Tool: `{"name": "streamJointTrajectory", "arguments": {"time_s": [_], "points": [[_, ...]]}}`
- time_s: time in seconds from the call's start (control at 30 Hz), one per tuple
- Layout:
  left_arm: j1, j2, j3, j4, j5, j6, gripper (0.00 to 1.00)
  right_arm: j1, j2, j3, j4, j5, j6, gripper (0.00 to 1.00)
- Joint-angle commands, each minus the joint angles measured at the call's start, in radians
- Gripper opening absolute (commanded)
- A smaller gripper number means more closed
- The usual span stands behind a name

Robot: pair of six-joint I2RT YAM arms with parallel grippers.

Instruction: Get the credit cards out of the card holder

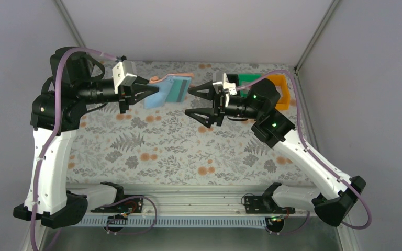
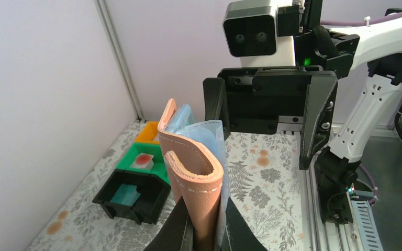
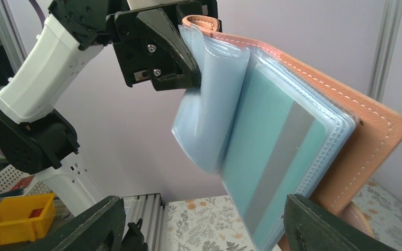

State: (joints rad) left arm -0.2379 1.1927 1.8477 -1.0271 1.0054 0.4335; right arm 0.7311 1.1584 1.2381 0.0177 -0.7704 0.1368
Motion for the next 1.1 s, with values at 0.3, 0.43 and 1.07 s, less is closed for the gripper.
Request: {"name": "streamJointTrajectory", "arguments": {"time_s": [0.3, 0.43, 1.07], "points": [[0.004, -0.009, 0.016, 0.007, 0.040, 0.007, 0.02, 0.008, 0.003, 0.025, -0.005, -0.017, -0.013, 0.80], [0.004, -0.010, 0.016, 0.004, 0.042, 0.009, 0.02, 0.008, 0.010, 0.031, -0.006, -0.018, -0.016, 0.82], [0.007, -0.013, 0.016, 0.002, 0.053, 0.011, 0.02, 0.005, 0.010, 0.083, -0.079, 0.013, -0.083, 0.86]]}}
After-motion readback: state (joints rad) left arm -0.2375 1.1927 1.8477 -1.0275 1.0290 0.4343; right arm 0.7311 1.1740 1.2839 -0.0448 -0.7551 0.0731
